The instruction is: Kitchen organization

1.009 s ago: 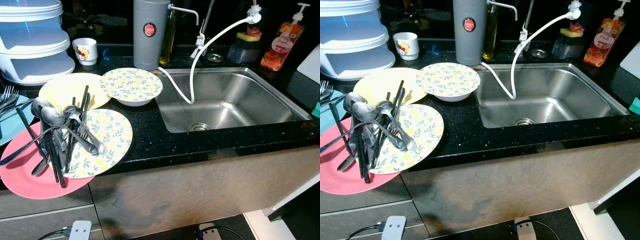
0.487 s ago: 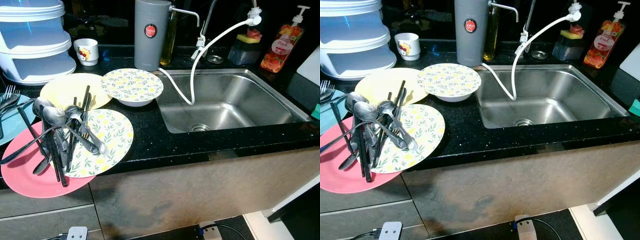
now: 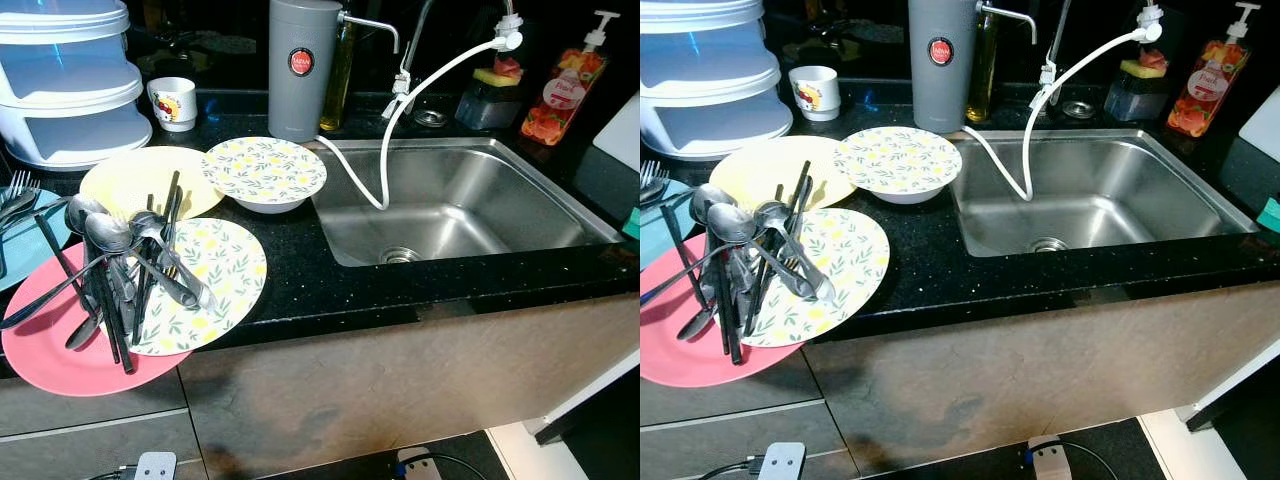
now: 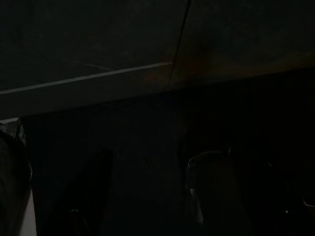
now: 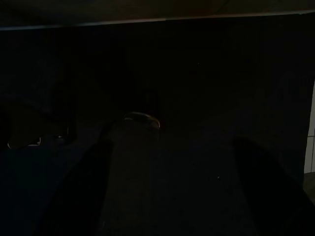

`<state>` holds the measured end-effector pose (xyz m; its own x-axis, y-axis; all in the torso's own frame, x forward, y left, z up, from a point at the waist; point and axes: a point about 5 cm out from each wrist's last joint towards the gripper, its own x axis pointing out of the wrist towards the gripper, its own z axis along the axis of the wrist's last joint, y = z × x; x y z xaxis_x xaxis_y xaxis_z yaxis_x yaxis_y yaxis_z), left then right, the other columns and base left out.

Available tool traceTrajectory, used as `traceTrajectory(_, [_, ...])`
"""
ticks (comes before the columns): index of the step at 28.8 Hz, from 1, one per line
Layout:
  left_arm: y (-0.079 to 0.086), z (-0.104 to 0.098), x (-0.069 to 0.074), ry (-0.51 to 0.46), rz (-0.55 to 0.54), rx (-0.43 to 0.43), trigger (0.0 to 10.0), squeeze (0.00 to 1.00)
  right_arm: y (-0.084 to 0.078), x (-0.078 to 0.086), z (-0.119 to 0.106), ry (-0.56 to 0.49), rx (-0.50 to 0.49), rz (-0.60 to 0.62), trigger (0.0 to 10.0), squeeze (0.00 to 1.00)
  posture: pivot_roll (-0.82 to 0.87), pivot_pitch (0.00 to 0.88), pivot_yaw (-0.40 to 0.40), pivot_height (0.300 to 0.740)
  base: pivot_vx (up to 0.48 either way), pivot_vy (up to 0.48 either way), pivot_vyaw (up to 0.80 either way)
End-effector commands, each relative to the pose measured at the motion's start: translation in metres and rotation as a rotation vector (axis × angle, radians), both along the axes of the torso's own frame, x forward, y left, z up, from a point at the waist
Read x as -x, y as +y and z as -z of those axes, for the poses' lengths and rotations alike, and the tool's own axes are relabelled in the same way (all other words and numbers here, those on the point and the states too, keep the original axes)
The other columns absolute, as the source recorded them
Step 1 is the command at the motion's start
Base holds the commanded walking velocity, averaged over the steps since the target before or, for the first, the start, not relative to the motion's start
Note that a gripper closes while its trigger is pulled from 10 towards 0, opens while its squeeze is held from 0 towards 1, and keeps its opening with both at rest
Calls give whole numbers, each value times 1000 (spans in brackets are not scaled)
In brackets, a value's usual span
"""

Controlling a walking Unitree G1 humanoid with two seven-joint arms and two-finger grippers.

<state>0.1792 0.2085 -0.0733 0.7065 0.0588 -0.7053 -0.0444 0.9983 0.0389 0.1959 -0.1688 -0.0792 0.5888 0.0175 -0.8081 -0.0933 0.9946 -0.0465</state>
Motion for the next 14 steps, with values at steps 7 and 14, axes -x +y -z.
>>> traceTrajectory(7, [5,1,4,14,13,-25,10000,0,-2,5,2,17,19,-12,10000,0,52,121,-55,740,0,0,0])
traceTrajectory(14, [6,-1,1,0,30,-6,10000,0,-1,4,2,18,17,-15,10000,0,56,121,-56,740,0,0,0])
